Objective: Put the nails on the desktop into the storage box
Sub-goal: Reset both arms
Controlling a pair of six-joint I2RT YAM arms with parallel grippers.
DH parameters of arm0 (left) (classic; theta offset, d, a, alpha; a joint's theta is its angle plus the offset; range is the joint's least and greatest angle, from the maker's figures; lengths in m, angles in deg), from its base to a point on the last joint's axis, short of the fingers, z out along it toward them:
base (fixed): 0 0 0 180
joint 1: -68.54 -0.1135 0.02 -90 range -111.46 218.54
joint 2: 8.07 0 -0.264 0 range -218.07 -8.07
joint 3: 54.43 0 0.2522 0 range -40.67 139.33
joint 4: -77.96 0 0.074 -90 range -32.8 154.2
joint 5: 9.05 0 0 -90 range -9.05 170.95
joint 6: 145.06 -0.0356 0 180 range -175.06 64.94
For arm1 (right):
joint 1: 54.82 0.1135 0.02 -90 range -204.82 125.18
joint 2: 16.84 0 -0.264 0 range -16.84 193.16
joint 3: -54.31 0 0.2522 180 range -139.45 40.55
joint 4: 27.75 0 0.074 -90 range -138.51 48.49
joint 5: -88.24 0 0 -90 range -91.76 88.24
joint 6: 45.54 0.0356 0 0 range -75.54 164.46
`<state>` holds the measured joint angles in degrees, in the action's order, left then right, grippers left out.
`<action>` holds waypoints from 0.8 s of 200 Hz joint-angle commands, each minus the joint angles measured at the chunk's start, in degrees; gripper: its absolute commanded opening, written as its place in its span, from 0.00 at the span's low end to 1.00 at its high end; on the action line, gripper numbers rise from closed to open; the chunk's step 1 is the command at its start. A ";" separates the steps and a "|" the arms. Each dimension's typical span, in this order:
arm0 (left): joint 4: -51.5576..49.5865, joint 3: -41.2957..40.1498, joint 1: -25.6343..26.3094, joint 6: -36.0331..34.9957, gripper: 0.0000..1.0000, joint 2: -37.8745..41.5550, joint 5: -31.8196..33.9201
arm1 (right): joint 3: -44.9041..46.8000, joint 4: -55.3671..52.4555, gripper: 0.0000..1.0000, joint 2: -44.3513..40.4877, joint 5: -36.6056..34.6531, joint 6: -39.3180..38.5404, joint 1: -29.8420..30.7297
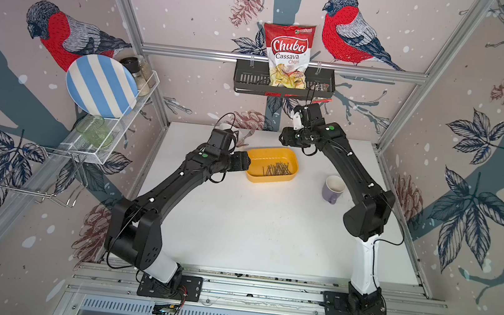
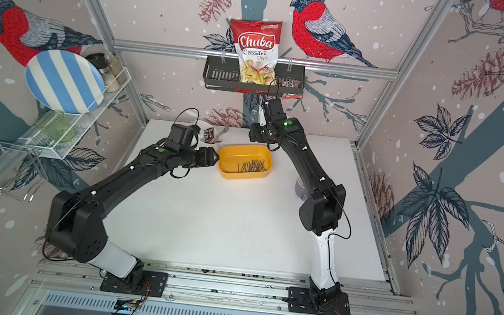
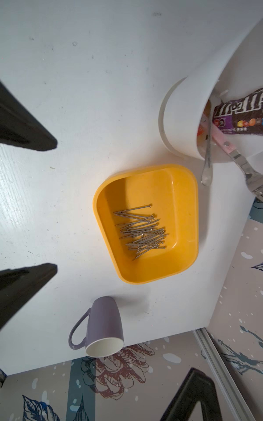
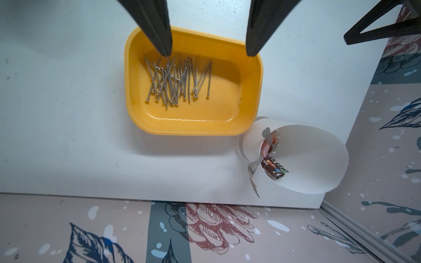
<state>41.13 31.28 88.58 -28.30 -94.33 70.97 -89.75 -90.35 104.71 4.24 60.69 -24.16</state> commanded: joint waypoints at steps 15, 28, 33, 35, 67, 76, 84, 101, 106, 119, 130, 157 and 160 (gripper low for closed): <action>5.18 -2.84 -0.17 -1.18 0.84 6.27 6.26 | 5.97 8.74 0.64 -7.41 -0.84 -0.12 -1.59; 6.61 -4.38 -0.17 -1.64 0.88 9.06 8.17 | 10.17 13.13 0.78 -11.05 -0.31 0.92 -2.71; 7.02 -4.94 -0.16 -1.82 0.88 10.05 8.97 | 11.99 15.12 0.97 -12.57 -0.02 1.30 -3.16; 7.24 -5.20 -0.17 -1.85 0.88 10.47 9.29 | 12.92 16.00 0.99 -12.97 0.11 1.47 -3.37; 10.51 -9.13 -0.17 -3.11 0.89 16.69 13.20 | 29.01 32.61 1.00 -23.95 1.67 4.12 -6.98; 11.48 -10.40 -0.17 -3.37 0.89 18.38 14.37 | 35.14 39.54 1.00 -27.65 1.51 4.80 -8.06; 12.62 -11.78 -0.12 -3.85 0.94 19.90 15.14 | 41.06 46.00 1.00 -30.97 0.95 4.66 -8.82; 16.07 -15.58 -0.17 -4.92 0.95 23.12 16.66 | 55.18 61.57 1.00 -38.56 -0.34 1.78 -9.88; 16.93 -16.97 -0.17 -4.97 0.95 23.95 17.67 | 59.51 66.02 1.00 -40.57 -1.99 0.76 -9.91; 19.03 -19.87 -0.16 -5.46 0.95 25.99 20.02 | 69.39 76.48 1.00 -45.24 -4.11 -1.98 -10.62; 21.22 -22.52 -0.16 -6.60 0.95 27.44 21.67 | 75.08 80.29 1.00 -48.14 -4.97 -4.30 -11.91; 24.48 -28.00 -0.12 -7.58 0.95 29.36 28.32 | 79.59 73.18 1.00 -52.42 -8.70 -6.12 -17.35; 24.69 -28.44 -0.12 -7.57 0.95 29.46 29.10 | 80.43 73.06 1.00 -52.92 -8.87 -6.42 -18.13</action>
<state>59.40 6.05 88.58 -34.07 -65.91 92.26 -12.66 -22.63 55.29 -0.20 57.93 -38.61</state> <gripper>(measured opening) 0.949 0.998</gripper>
